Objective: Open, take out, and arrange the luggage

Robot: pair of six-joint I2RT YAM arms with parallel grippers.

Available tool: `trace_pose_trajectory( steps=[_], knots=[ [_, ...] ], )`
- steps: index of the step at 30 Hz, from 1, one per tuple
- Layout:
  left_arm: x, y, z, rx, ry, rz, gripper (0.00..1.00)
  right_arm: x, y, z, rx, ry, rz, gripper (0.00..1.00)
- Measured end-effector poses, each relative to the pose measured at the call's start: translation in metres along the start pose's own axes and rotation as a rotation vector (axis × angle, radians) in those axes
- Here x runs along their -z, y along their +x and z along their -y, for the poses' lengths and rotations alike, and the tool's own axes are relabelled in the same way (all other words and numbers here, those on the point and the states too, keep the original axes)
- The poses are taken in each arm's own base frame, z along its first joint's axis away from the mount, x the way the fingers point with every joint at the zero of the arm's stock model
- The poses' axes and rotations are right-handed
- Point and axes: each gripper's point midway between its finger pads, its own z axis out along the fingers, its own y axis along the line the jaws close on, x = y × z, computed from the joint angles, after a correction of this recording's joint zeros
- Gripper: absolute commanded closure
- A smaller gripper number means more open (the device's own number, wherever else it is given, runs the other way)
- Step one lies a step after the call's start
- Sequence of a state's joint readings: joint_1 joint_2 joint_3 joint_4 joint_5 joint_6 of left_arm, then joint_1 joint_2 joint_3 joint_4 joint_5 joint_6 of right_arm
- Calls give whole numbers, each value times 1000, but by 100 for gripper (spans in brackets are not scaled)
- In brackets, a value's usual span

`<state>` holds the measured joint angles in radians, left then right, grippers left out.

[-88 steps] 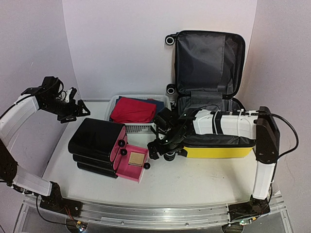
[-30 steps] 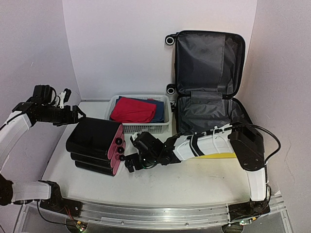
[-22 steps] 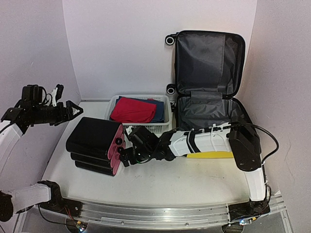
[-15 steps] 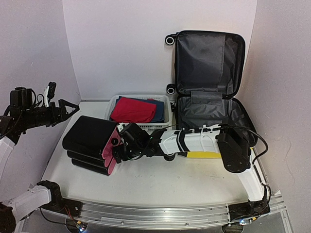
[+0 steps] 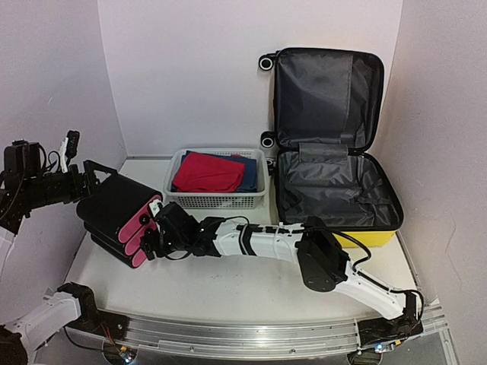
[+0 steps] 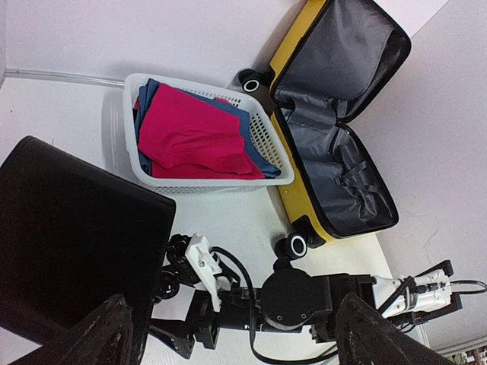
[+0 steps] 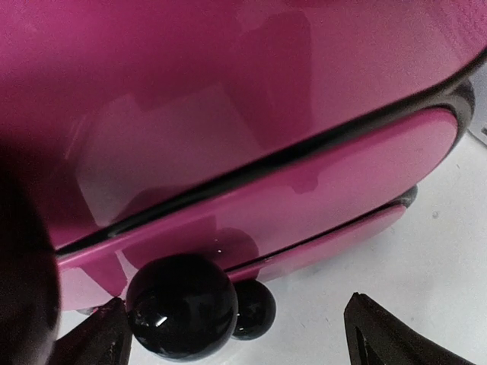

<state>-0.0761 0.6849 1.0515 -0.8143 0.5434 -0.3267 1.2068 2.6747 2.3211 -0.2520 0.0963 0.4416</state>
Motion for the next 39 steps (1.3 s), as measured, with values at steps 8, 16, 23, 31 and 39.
trace_pose_trajectory(
  steps=[8, 16, 23, 31, 39],
  knots=[
    [9, -3, 3, -30, -18, 21, 6, 10, 14, 12, 61, 54, -47, 2],
    [4, -2, -1, -24, -24, 1, 5, 158, 11, 65, 177, 238, -130, 2],
    [-20, 0, -5, 38, 20, -76, 2, 289, -31, 163, 72, 466, -59, 2],
    [-37, -1, 9, 83, 140, -132, 1, 404, 1, 290, -160, 765, -125, 2],
    [6, -73, 64, -109, 211, 66, 0, 528, 2, 319, -309, 913, 14, 2]
  ],
)
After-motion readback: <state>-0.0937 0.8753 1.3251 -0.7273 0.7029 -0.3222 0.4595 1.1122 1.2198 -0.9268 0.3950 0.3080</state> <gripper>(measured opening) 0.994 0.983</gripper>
